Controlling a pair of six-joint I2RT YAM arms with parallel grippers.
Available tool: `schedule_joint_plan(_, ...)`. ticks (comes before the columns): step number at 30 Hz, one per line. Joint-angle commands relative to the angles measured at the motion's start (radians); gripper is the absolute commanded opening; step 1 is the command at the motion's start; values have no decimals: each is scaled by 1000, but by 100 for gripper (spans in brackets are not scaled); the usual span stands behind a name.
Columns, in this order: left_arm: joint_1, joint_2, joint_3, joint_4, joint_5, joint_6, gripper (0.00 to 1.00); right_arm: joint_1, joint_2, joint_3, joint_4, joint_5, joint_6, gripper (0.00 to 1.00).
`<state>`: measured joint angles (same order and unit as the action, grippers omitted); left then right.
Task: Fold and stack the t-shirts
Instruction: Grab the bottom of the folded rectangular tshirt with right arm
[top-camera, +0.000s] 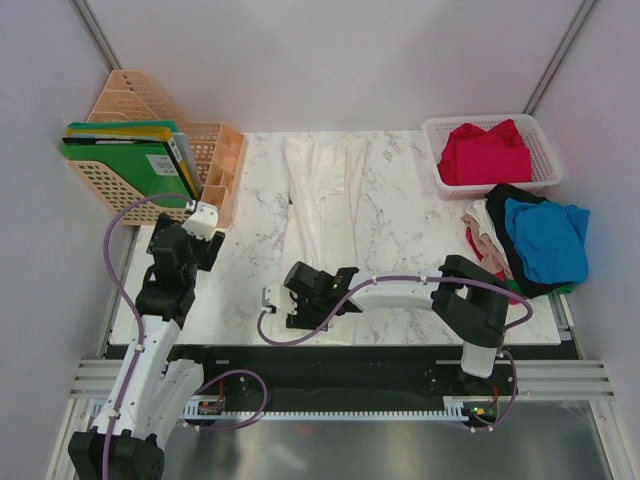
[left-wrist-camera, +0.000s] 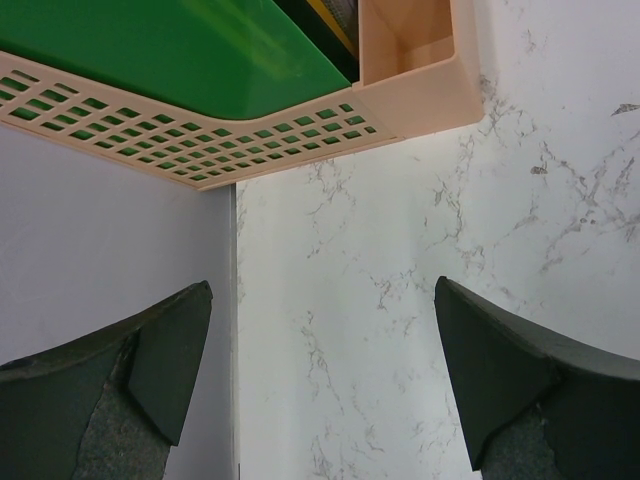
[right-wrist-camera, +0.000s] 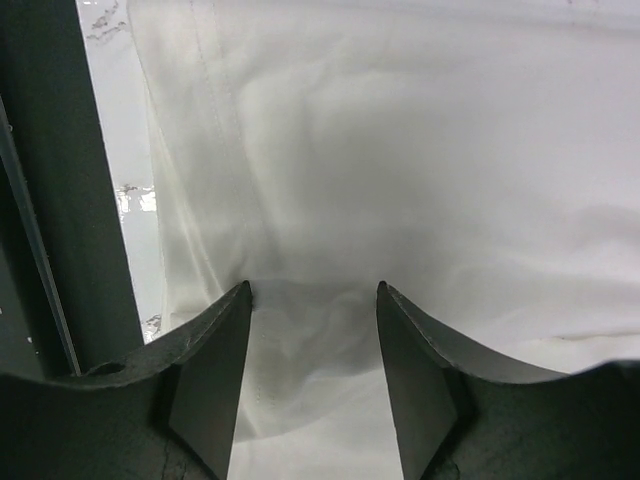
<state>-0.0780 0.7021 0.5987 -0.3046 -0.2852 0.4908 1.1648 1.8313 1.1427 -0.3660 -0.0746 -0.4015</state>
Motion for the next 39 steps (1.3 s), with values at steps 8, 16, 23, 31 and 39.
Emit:
schedule_joint_plan(8, 9, 8, 24, 21, 17, -21, 100, 1, -50, -8, 21, -51, 1, 35)
schedule_joint_plan(16, 11, 8, 18, 24, 18, -15, 100, 1, -24, 37, 9, -82, 9, 6)
schedule_joint_plan(23, 12, 16, 3, 39, 18, -15, 100, 4, -12, 129, -27, -91, 12, 7)
schedule_joint_plan(31, 12, 10, 0, 45, 14, -1, 100, 27, 9, 178, -59, -128, 24, 11)
schedule_joint_plan(39, 12, 16, -14, 64, 17, -1, 100, 59, -9, 143, -60, -140, 41, 24)
